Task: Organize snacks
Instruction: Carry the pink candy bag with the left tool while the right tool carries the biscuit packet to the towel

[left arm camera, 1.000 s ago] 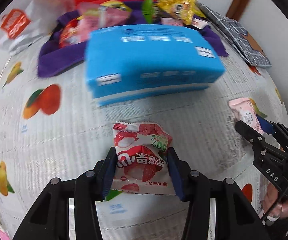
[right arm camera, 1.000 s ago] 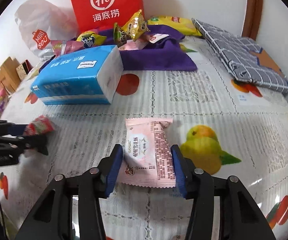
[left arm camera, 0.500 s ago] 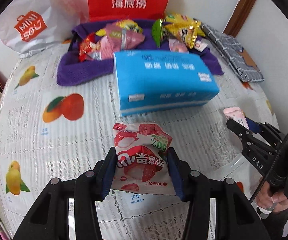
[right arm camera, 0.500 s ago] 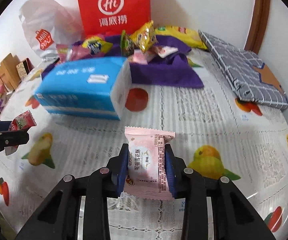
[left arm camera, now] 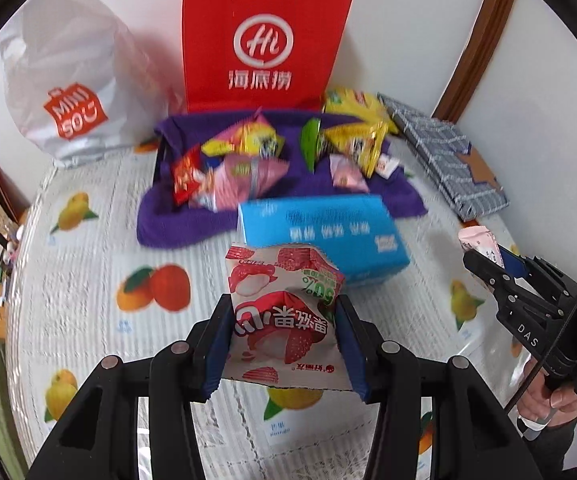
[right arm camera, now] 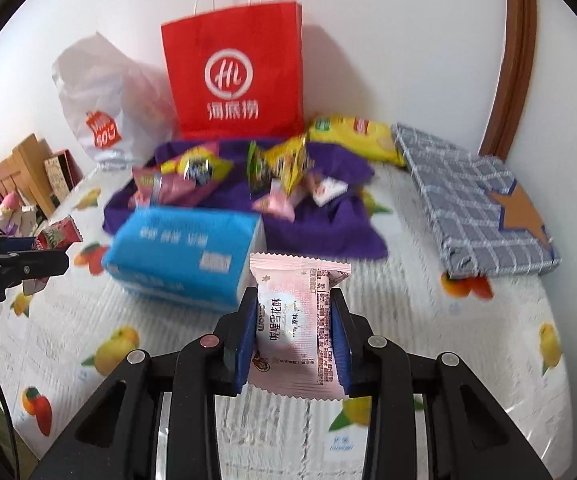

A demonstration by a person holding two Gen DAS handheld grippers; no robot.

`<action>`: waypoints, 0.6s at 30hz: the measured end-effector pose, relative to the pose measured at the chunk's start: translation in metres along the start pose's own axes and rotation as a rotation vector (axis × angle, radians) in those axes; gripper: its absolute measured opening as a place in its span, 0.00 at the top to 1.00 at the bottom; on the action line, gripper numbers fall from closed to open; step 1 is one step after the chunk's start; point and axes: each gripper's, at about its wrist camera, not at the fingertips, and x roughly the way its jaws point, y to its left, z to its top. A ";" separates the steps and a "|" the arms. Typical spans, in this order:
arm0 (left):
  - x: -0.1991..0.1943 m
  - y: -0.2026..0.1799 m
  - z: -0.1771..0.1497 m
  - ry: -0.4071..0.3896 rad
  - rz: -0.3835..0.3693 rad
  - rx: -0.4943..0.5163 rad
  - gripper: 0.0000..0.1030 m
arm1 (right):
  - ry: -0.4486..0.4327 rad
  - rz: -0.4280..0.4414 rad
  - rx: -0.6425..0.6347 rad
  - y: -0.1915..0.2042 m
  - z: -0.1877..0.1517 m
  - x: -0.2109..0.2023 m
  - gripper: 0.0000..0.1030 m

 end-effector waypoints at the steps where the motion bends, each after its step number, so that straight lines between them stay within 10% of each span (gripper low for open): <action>1: -0.002 0.000 0.003 -0.009 0.001 0.000 0.54 | -0.014 0.000 -0.003 0.000 0.007 -0.002 0.67; 18: 0.002 0.014 0.082 -0.099 0.035 -0.016 0.54 | -0.113 0.016 -0.029 0.001 0.096 0.024 0.67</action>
